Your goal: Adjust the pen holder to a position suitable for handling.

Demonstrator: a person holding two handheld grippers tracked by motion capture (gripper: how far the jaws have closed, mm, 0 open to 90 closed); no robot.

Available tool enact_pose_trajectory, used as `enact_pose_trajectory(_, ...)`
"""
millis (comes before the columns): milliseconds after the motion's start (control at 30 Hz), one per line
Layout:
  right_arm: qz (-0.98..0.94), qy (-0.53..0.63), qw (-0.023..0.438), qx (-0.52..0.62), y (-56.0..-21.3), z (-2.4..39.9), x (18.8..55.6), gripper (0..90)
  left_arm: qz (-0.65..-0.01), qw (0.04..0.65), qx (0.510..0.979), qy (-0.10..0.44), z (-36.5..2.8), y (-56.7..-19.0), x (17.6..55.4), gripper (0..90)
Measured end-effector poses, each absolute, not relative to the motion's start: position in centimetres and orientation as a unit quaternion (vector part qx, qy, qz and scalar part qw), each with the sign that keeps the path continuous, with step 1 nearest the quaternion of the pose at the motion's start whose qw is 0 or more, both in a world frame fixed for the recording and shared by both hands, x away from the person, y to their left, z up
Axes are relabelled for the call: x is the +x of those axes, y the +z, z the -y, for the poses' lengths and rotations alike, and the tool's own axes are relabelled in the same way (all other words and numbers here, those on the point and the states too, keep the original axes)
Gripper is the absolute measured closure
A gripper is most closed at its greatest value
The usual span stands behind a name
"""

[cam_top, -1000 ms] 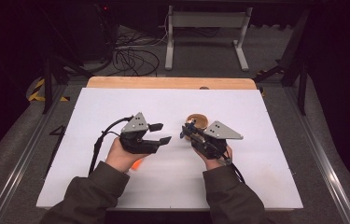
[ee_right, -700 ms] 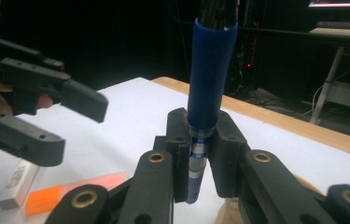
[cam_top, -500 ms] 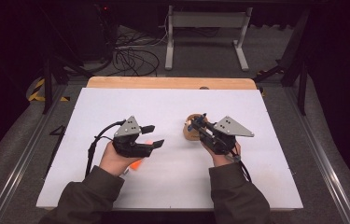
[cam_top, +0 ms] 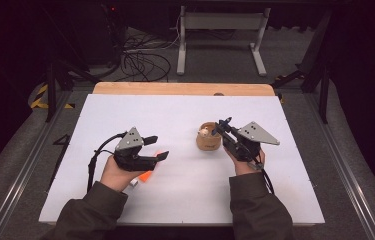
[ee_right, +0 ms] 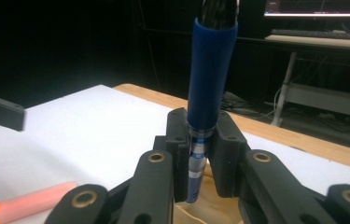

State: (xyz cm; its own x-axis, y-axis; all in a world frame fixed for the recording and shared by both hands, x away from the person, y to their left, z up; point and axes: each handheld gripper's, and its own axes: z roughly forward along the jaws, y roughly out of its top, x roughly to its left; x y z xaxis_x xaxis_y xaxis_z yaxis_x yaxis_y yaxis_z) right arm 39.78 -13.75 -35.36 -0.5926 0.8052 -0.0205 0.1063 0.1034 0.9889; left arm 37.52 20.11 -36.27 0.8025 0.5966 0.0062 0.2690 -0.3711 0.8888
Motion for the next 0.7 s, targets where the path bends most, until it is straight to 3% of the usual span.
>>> enact_pose_trajectory(700, -0.702, 0.533, 0.303, 0.363, -38.8, 13.2, 42.1, 79.4, -0.299, 0.465, 0.812, 0.188, -21.9, -37.4, 36.6, 33.1)
